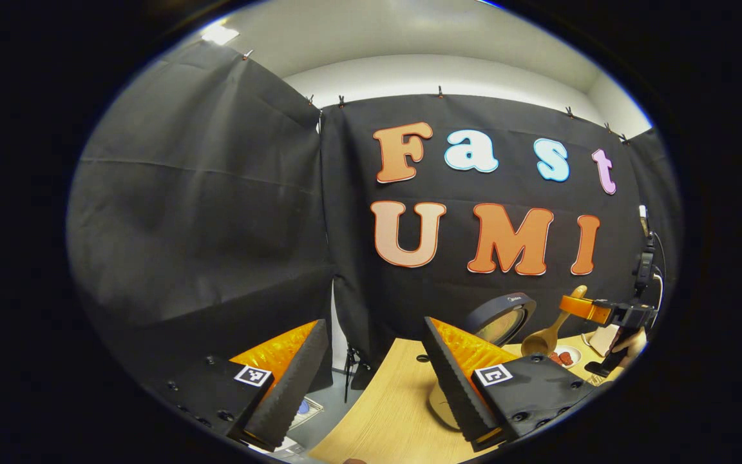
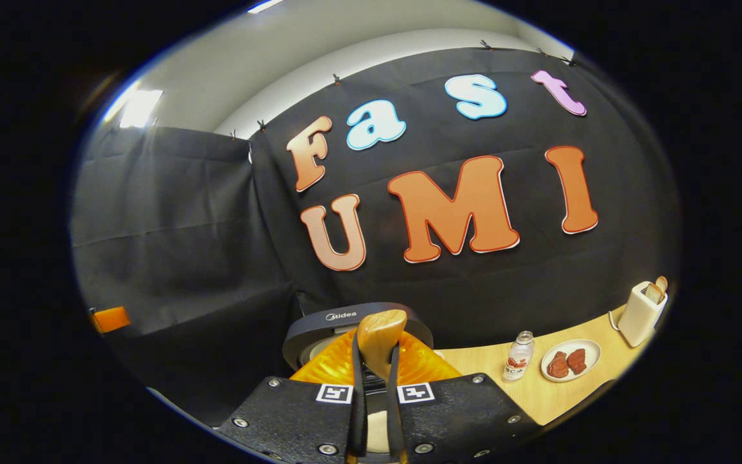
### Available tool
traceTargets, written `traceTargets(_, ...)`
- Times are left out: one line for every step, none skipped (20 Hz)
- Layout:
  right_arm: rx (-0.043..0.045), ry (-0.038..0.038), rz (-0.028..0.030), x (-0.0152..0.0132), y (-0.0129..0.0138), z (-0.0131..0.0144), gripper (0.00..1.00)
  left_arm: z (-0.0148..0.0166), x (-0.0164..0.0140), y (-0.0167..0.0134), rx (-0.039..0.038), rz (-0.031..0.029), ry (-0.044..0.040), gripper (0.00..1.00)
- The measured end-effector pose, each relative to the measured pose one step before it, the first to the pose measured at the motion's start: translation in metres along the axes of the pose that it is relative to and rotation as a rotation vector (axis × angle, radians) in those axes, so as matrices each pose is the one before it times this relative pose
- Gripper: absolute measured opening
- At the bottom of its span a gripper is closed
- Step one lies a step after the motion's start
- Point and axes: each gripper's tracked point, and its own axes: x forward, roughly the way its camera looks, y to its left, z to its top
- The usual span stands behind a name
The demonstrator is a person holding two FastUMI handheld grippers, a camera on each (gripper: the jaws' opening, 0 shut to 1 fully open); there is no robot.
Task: Close the left gripper, press the button to open the rice cooker; take a wooden spoon from the chopstick holder with the right hand, scoop a spoonful of rice and pour it into the rice cooker, then put the wooden spoon back into the chopstick holder.
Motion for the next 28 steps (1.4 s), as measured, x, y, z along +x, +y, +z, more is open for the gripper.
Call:
traceTargets(0.01526, -0.00614, -0.00566, -0.00495, -0.00671, 0.00472, 0.11, 0.00323, 0.00029, -0.00328, -0.00343, -0.00391, -0.00517, 0.99)
traceTargets(0.01643, -0.00483, -0.00784, -0.0063, -0.00875, 0.00471, 0.11, 0.00001, 0.00008, -0.00541, -0.00469, -0.00776, -0.00315, 1.0)
traceTargets(0.01531, -0.00403, -0.01119, -0.00682, -0.00921, 0.00281, 0.11, 0.00079, 0.00191, -0.00558, -0.00145, -0.00831, -0.00048, 1.0)
traceTargets(0.01397, -0.00488, -0.01366, -0.00667, -0.01014, 0.00491, 0.11, 0.00034, 0.00045, -0.00339, 0.00235, -0.00568, -0.00183, 1.0)
traceTargets(0.01623, -0.00417, -0.01569, -0.00768, -0.01137, 0.00475, 0.11, 0.00193, 0.00174, -0.00481, 0.00366, -0.0044, -0.00355, 1.0)
traceTargets(0.01857, -0.00388, -0.01319, -0.00867, -0.01053, 0.0049, 0.11, 0.00121, 0.00133, -0.00389, 0.00355, -0.00436, -0.00296, 0.96)
traceTargets(0.01816, -0.00728, -0.01144, -0.00856, -0.01067, 0.00567, 0.11, 0.00167, 0.00258, -0.00561, 0.00164, -0.00469, -0.00376, 0.97)
traceTargets(0.01639, -0.00852, -0.01466, -0.00866, -0.01218, 0.00544, 0.11, 0.00013, 0.00031, -0.00511, 0.00082, -0.0072, -0.00416, 0.98)
traceTargets(0.0137, -0.00677, -0.01854, -0.0083, -0.0123, 0.00531, 0.11, -0.00028, 0.00087, -0.00555, 0.00111, -0.00589, -0.00224, 0.99)
traceTargets(0.00589, -0.00989, -0.02163, -0.0081, -0.01436, 0.0059, 0.11, 0.00067, 0.00318, -0.00565, 0.00148, -0.00486, -0.0016, 1.0)
traceTargets(-0.00288, -0.01076, -0.0247, -0.00871, -0.01508, 0.00494, 0.11, 0.00055, 0.00184, -0.00579, 0.0003, -0.00591, -0.00084, 1.0)
traceTargets(-0.01046, -0.00875, -0.02874, -0.00742, -0.01632, 0.00607, 0.11, -0.00006, 0.00046, -0.00584, -0.00002, -0.00711, -0.00115, 1.0)
traceTargets(-0.01038, -0.00697, -0.03187, -0.0073, -0.01693, 0.00251, 0.11, 0.00114, 0.00145, -0.00649, -0.00071, -0.00688, -0.00229, 1.0)
traceTargets(-0.00731, -0.00382, -0.02998, -0.00505, -0.01883, 0.00208, 0.11, 0.00139, 0.00116, -0.00642, 0.00163, -0.00857, -0.00228, 1.0)
traceTargets(-0.00395, -0.0005, -0.02772, -0.00626, -0.0161, 0.00125, 0.11, 0.00099, 0.00177, -0.00423, 0.00124, -0.00227, -0.00357, 1.0)
traceTargets(0.00341, 0.00268, -0.02888, -0.00492, -0.01847, -0.00053, 0.11, -0.00009, 0.00144, -0.00456, 0.0003, -0.00034, -0.0007, 1.0)
traceTargets(0.0043, 0.00424, -0.01999, -0.00322, -0.01455, -0.00158, 0.11, -0.0015, 0.00047, -0.00431, 0.00062, 0.00066, 0.00103, 1.0)
traceTargets(0.00238, 0.00167, -0.01878, -0.00385, -0.0173, -0.00218, 0.11, -0.00145, -0.0007, -0.00451, -0.00016, 0.0014, -0.00038, 0.99)
traceTargets(0.00073, 0.00155, -0.01985, -0.00227, -0.01539, -0.0021, 0.11, -0.00008, 0.00077, -0.0047, 0.00296, -0.00068, 0.00169, 0.99)
traceTargets(-0.00099, 0.00386, -0.02355, -0.0013, -0.01786, -0.00355, 0.11, -0.00207, -0.00093, -0.0041, 0.00891, 0.00215, 0.00179, 0.99)
traceTargets(0.00065, 0.00798, -0.02635, -0.0006, -0.01715, -0.00564, 0.11, -0.00004, 0.00001, -0.00305, 0.00871, 0.00884, -0.00023, 0.99)
traceTargets(0.00308, 0.00787, -0.02185, 0.00086, -0.01562, -0.00549, 0.11, 0.00079, -0.00055, -0.00262, 0.00481, 0.009, -0.00169, 0.99)
traceTargets(0.00719, 0.01067, -0.01568, 0.00128, -0.01247, -0.00678, 0.11, -0.00033, 0.00055, -0.00375, 0.00053, 0.00778, -0.00072, 0.99)
traceTargets(0.01073, 0.01283, -0.0076, 0.00253, -0.01129, -0.0067, 0.11, -0.00013, -0.00062, -0.00425, -0.00239, 0.00546, -0.002, 0.99)
traceTargets(0.01251, 0.0151, -0.00596, 0.00232, -0.00829, -0.00723, 0.11, 0.00053, 0.00045, -0.00473, -0.0025, 0.00411, -0.00279, 0.99)
traceTargets(0.01024, 0.01636, -0.00185, 0.00412, -0.0087, -0.00821, 0.11, 0.00015, -0.00097, -0.00404, 0.00163, 0.00523, -0.00224, 0.99)
traceTargets(0.00783, 0.01481, -0.00136, 0.00268, -0.00757, -0.00938, 0.11, -0.00019, -0.00098, -0.00363, 0.00415, 0.00543, -0.0033, 0.99)
traceTargets(0.00535, 0.01458, -0.00277, 0.00384, -0.00848, -0.00889, 0.11, -0.0013, -0.00123, -0.00448, 0.00866, 0.00322, -0.00053, 1.0)
